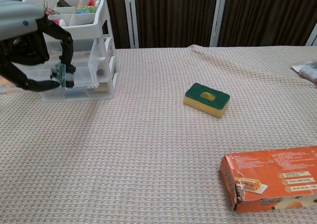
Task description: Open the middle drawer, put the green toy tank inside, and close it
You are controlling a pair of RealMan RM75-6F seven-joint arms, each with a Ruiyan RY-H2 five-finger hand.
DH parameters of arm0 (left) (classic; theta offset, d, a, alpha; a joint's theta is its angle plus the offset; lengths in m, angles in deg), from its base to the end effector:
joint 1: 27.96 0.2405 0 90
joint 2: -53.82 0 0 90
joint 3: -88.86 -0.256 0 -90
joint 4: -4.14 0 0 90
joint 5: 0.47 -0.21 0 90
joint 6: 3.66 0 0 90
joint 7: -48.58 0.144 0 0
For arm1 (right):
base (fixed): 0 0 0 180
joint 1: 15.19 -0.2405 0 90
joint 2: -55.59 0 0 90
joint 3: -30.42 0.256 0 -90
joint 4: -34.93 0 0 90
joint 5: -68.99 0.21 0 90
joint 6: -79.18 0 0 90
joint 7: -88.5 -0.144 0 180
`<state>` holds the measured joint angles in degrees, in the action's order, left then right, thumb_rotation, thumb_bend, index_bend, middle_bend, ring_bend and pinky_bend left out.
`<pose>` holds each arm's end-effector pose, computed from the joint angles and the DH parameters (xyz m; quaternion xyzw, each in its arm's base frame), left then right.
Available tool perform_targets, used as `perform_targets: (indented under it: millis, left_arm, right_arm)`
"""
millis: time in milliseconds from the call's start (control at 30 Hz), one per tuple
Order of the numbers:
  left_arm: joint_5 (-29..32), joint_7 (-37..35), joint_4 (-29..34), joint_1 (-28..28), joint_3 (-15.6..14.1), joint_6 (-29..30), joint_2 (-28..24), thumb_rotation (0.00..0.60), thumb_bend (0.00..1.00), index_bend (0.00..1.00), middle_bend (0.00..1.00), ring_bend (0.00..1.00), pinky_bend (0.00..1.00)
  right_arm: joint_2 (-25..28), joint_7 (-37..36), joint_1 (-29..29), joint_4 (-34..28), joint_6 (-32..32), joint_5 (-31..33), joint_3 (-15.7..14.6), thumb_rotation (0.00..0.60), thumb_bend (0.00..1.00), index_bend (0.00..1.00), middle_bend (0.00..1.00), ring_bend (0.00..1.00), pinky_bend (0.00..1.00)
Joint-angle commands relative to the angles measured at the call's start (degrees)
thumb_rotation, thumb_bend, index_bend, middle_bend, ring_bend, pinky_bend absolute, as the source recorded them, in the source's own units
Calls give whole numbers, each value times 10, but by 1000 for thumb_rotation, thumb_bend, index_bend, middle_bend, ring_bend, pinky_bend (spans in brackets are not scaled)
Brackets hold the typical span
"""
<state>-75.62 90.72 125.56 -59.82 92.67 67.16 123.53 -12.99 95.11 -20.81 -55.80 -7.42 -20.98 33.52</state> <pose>-0.1105 0.2417 0.0788 -0.7668 -0.2602 -0.3877 0.4405 -0.2959 -0.1852 0.1371 0.6224 -0.3392 0.3956 0.5840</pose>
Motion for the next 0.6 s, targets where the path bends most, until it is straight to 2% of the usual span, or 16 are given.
perform_targets:
  millis: [33,233,467,600]
  left_arm:
    - [40,7,13,-17,32,-7,-34,600,500,606,1000,974,805]
    - [168,0,-4,-57,91,-48,-92,600,499,604,1000,974,805]
    - [284,18,-45,-97,112,-82,-112,600,500,597,1000,970,804]
    - [324,38,-67,-119,108,-85,-103,600,502,595,1000,970,804]
  right_arm:
    - [0,-1,0,0,0,0,0,600,11,87,0,0,0]
    - [1,-1,0,-1,2,1,0,600,11,87,0,0,0]
    - [0,1,0,-1,2,2,0,600,10,87,0,0,0]
    - [0,1,-1,-1,2,2,0,600,11,87,0,0,0]
